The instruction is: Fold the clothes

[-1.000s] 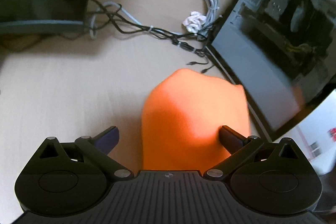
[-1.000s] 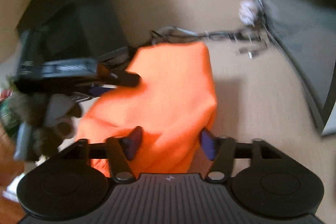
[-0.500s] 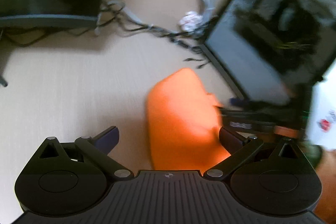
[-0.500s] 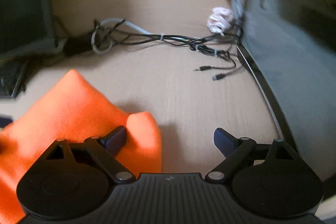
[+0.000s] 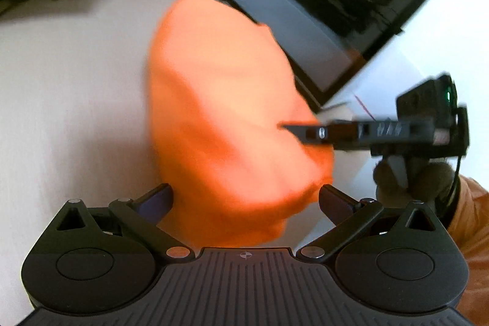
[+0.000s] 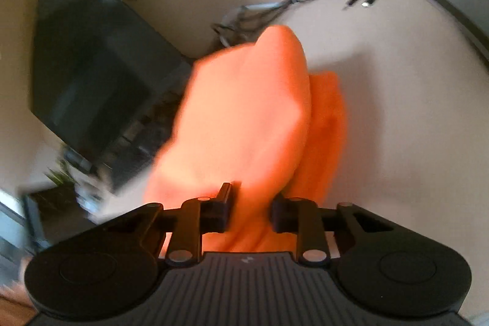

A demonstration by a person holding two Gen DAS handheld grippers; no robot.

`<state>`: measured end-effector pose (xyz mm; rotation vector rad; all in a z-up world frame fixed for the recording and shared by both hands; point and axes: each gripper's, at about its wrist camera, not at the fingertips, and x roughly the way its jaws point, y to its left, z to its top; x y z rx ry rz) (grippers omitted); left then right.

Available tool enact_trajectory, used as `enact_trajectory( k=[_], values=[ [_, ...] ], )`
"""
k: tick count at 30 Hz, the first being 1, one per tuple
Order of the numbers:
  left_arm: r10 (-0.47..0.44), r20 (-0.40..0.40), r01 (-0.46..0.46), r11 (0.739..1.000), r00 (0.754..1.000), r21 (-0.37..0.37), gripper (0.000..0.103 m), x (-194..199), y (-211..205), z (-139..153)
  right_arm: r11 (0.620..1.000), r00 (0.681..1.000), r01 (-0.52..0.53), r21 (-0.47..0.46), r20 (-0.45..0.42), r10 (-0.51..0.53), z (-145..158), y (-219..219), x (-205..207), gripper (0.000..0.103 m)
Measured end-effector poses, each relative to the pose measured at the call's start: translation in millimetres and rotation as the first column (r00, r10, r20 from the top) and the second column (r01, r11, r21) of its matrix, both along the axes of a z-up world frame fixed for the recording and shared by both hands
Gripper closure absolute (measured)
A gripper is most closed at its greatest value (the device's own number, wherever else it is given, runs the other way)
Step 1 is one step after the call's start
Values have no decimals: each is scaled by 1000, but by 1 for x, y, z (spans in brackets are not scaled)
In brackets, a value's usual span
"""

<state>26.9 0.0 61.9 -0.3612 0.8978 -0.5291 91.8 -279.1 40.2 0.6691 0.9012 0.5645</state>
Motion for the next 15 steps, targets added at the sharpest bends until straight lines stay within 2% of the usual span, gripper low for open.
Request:
enact_trajectory(
  k=[3,6,8,11,14,15],
  values=[
    [-20,38,21,1000,999,-23,0,-4,8,10,997,1000,4,83,-27,-1,10,4,-5,82],
    [6,83,-5,1000,997,-12,0,-9,28,22,1000,996,-21,13,-85,22,-9,20,-13,78],
    [61,105,-61,998,993,-5,0,-10,45,28,997,995,-61,-49,-87,57,-22,34,-16,75],
    [117,128,-115,993,985,-27,0,-4,55,36,988,996,-87,-127,-28,84,-26,45,-16,53],
    [106,187,-102,994,977,-30,0,10,42,45,978,994,-107,-181,15,111,-21,51,-11,50],
    [111,194,-112,994,975,-8,0,18,35,48,972,991,-119,-201,34,129,-18,52,-10,48]
  ],
)
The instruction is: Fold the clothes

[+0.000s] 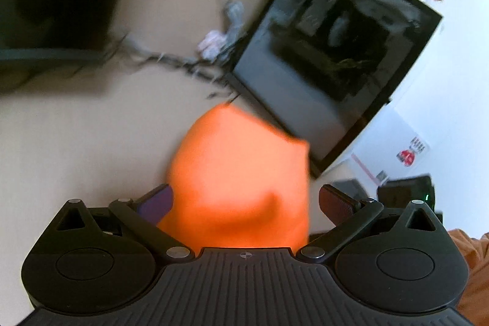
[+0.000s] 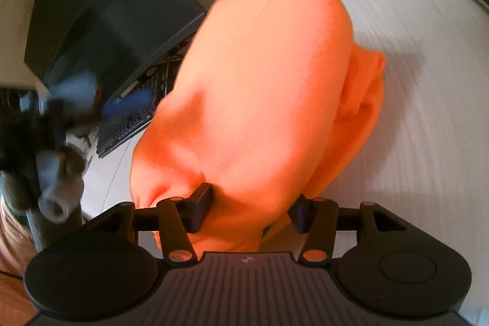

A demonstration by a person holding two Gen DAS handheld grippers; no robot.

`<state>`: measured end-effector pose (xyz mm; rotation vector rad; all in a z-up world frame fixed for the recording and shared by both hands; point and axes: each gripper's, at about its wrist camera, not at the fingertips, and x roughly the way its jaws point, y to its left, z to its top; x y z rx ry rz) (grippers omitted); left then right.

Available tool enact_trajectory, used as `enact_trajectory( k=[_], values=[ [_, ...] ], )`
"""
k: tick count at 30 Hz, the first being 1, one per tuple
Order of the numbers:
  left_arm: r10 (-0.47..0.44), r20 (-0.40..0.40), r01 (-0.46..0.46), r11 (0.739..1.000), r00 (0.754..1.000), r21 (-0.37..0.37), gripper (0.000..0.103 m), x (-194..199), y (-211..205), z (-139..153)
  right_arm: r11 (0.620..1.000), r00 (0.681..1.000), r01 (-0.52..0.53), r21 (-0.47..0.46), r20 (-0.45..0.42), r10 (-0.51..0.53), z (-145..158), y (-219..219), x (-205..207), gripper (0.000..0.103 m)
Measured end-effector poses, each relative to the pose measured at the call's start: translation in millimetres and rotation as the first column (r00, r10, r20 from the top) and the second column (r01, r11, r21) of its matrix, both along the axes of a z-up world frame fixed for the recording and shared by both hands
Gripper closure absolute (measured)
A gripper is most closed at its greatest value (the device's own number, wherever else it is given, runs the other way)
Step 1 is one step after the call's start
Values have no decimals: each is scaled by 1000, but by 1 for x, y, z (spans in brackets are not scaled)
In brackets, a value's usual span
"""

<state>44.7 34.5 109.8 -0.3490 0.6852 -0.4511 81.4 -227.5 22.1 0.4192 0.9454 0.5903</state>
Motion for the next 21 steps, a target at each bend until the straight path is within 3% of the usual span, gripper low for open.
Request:
enact_trajectory(
  k=[2,6,9,11,14,16,17,21],
  values=[
    [20,9,-21,999,1000,48,0,16,-15,4,999,999,-30,-20,38,31,9,-7,1,41],
    [120,-91,-89,951,989,295,0,54,-37,-23,998,992,-55,-21,115,57,34,-36,4,30],
    [105,-132,-64,958,986,280,0,57,-42,-38,1000,981,12,12,193,-14,57,-66,10,18],
    [92,-141,-52,963,986,264,0,57,-48,-42,995,966,102,12,236,-102,66,-73,24,17],
    [97,-141,-56,962,985,265,0,57,-47,-43,975,947,200,-91,272,-169,57,-55,48,15],
    [101,-139,-61,962,985,267,0,56,-43,-41,923,956,213,-321,262,-129,25,-20,74,12],
    [107,-140,-64,958,984,278,0,54,-43,-41,900,958,206,-384,266,-106,11,-10,77,6],
    [124,-151,-74,952,981,298,0,54,-35,-42,900,949,231,-370,290,-124,6,-6,72,1]
  ],
)
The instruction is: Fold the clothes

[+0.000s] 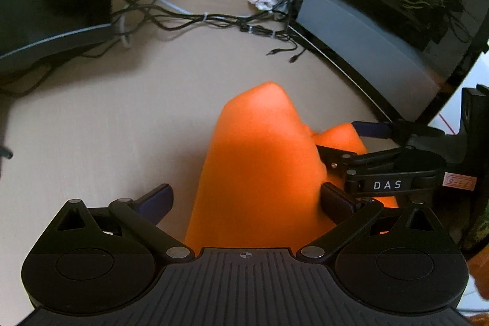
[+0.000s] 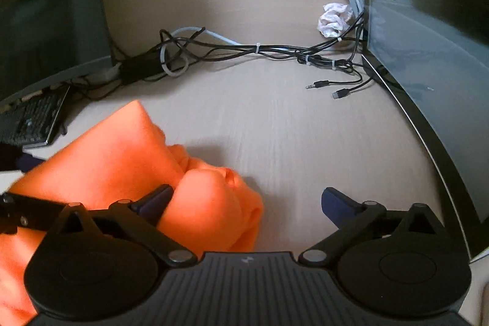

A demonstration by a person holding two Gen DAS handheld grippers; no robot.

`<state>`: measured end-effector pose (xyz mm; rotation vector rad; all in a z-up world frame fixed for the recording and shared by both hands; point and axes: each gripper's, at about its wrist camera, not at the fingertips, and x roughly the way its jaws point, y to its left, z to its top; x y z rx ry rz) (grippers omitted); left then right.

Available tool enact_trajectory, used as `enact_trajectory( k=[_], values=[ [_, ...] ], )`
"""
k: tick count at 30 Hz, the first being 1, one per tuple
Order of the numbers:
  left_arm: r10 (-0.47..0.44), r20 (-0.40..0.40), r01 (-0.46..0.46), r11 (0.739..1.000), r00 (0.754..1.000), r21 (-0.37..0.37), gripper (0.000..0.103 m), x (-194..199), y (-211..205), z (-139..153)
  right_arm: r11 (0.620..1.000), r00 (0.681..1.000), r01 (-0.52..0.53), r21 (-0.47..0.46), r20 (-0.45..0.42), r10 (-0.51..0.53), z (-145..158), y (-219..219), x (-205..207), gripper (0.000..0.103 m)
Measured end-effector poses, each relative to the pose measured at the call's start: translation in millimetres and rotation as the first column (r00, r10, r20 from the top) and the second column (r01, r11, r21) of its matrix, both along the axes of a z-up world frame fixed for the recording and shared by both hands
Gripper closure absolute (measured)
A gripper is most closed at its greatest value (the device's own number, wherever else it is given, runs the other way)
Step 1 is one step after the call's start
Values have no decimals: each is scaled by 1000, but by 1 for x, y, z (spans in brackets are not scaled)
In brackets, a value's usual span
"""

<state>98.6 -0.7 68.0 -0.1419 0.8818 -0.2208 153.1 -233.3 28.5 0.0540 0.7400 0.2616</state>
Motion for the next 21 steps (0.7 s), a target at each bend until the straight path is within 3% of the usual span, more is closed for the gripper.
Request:
enact_trajectory(
  k=[6,11,13,16,18,21],
  values=[
    [-11,4,11,1000,1000,9,0,-1,5,7,1000,1000,-7,-5,7,7,2,-3,-5,0],
    [-9,126,15,999,992,-45,0,9,16,40,1000,1000,2,-4,26,-2,14,-13,-11,0],
    [15,140,-12,1000,990,-22,0,21,19,46,1000,999,5,1,38,-6,22,-17,-15,0],
    [35,71,-42,993,997,106,0,46,15,27,999,998,16,52,65,-19,37,-28,-27,0],
    [64,37,-68,990,997,124,0,57,19,11,999,997,37,7,75,-37,37,-28,-35,0],
    [100,23,-102,991,995,84,0,63,32,-2,994,998,56,-98,46,-52,24,-22,-36,0]
  ],
)
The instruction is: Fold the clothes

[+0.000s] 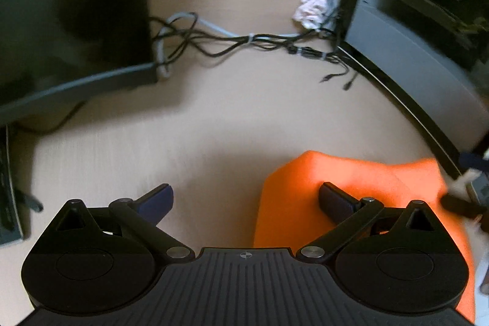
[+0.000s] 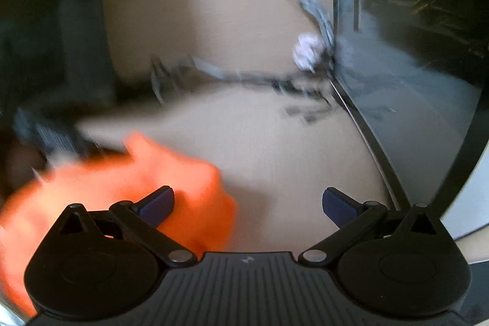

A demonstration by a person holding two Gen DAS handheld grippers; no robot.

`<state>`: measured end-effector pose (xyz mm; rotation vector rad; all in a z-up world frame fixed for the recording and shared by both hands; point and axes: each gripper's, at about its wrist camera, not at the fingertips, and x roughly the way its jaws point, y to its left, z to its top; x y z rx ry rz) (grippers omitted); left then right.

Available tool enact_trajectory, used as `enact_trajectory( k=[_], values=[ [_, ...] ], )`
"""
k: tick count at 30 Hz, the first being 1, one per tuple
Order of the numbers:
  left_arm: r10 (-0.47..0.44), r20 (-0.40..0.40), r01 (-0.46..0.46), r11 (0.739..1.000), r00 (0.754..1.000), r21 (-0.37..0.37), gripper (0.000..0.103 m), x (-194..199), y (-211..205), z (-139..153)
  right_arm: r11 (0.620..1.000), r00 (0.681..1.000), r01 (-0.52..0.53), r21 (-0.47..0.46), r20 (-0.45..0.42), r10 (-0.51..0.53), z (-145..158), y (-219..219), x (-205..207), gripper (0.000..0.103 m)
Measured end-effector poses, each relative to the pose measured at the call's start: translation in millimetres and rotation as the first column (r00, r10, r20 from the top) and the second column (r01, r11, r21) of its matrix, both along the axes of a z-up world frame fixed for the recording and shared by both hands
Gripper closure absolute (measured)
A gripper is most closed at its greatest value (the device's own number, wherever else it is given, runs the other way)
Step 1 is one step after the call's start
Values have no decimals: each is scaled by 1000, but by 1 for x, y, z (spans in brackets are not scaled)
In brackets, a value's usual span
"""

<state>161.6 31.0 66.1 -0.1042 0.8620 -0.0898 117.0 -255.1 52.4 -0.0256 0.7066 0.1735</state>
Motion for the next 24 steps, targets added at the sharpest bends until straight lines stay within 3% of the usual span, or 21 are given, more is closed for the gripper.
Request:
enact_trajectory(
  k=[3,9,14,19,24],
  values=[
    [22,-28,-24,997,999,-68,0,4,11,-8,1000,998,6,-29,-66,-8,-19,8,10,0],
    [65,-13,-65,995,998,-70,0,-6,17,-3,998,999,-13,-68,-48,10,-15,16,15,0],
    [91,23,-88,992,996,-95,0,-36,25,18,994,998,-40,-104,-59,34,-23,25,18,0],
    [40,-9,-41,983,999,-180,0,-84,35,21,989,996,-61,-138,-69,52,-31,34,24,0],
    [81,-64,-92,977,995,-193,0,-110,32,-2,972,992,-118,-203,-57,109,-34,59,42,0]
  ],
)
